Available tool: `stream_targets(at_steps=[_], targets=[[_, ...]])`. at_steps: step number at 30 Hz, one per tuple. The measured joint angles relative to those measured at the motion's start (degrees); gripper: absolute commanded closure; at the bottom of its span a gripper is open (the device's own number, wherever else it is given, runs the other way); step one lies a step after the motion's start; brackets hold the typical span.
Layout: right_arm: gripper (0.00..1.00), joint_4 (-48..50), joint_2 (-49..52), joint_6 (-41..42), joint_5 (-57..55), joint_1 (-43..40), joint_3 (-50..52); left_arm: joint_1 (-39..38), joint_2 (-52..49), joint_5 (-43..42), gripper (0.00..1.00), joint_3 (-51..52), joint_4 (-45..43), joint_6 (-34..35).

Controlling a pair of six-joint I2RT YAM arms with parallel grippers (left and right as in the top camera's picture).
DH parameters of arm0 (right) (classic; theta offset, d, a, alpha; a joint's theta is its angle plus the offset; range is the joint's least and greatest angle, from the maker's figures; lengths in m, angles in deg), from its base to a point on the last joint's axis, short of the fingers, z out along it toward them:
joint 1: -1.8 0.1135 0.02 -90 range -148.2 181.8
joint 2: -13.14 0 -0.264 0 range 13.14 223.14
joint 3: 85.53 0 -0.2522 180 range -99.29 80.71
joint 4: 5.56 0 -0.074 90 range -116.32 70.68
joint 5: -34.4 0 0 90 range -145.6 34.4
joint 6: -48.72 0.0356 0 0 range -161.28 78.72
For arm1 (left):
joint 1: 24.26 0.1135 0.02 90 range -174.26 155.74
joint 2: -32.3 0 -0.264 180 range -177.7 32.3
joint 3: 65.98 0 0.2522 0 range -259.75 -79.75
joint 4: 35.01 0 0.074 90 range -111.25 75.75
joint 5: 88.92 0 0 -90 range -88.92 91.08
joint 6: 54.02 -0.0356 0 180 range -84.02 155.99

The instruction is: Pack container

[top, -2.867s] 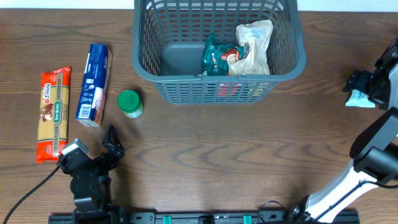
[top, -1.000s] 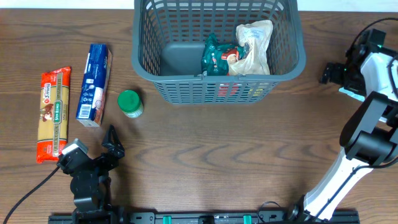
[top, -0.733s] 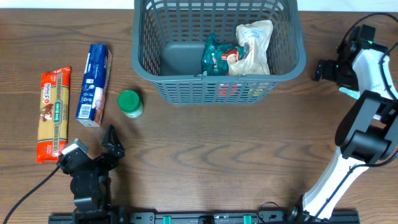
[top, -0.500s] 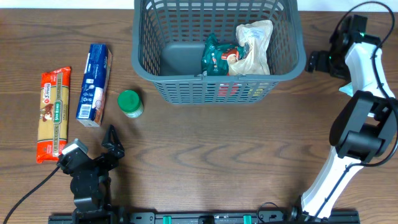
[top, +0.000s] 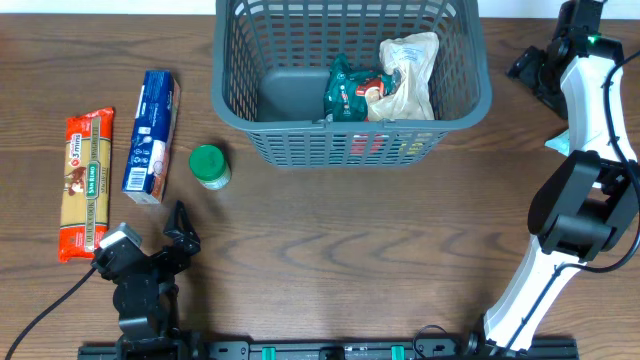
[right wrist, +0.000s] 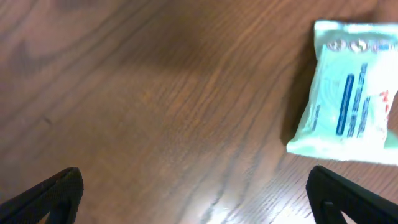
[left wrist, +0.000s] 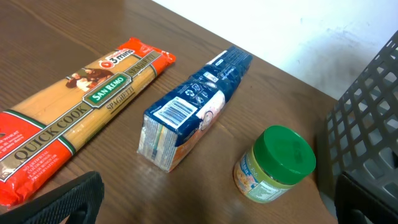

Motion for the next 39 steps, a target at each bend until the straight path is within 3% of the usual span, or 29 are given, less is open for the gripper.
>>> stream_targets(at_steps=[6, 11, 28, 39], targets=[[0.01, 0.00, 0.00, 11.56, -1.22, 0.00, 0.00, 0.00, 0.00, 0.00, 0.01, 0.00, 0.00, 0.02], [0.01, -0.66, 0.00, 14.95, -3.08, 0.00, 0.00, 0.00, 0.00, 0.00, 0.01, 0.00, 0.00, 0.00], [0.01, -0.85, 0.00, 14.64, -6.54, -0.72, 0.00, 0.00, 0.00, 0.00, 0.02, 0.00, 0.00, 0.00], [0.01, -1.53, 0.00, 14.21, -4.70, -10.93, 0.00, 0.00, 0.00, 0.00, 0.01, 0.00, 0.00, 0.00]])
